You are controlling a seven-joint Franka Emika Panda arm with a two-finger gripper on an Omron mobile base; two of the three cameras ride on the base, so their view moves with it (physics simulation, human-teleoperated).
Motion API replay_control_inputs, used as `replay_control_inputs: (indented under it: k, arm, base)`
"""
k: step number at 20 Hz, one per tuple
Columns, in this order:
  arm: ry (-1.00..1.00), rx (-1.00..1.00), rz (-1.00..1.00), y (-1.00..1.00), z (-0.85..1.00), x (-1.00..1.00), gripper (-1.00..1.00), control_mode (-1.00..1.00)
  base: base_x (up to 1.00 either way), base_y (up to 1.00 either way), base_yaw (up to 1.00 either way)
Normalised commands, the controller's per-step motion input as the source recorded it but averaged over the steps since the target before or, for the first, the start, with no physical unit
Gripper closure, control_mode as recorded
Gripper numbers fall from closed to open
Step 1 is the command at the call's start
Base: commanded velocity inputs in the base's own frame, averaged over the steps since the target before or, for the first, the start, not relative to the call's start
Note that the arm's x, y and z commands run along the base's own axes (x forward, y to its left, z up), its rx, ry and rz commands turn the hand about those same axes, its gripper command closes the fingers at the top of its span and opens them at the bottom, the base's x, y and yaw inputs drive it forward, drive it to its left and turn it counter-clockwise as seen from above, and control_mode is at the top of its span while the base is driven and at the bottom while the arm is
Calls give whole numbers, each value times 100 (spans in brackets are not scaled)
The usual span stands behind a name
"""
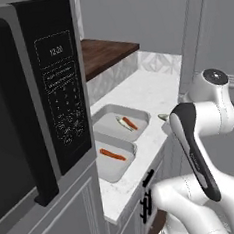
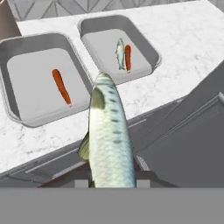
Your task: Place one carrot and one fish in each tupperware on the nearby counter, to pack two identical lunches.
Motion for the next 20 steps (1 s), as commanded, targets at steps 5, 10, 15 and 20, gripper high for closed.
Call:
replay_control_inputs:
  k: [5, 10, 15, 20]
  arm:
    - [0, 0, 0, 0, 0, 0, 100, 100]
    - [12, -8, 23, 61, -61, 6, 100, -100]
    - [15, 3, 1, 68, -34, 41, 100, -100]
    - [19, 24, 0, 35, -5, 51, 100, -100]
  base:
    - [34, 63, 58]
    - [0, 0, 0]
    - [0, 0, 0]
    - [0, 0, 0]
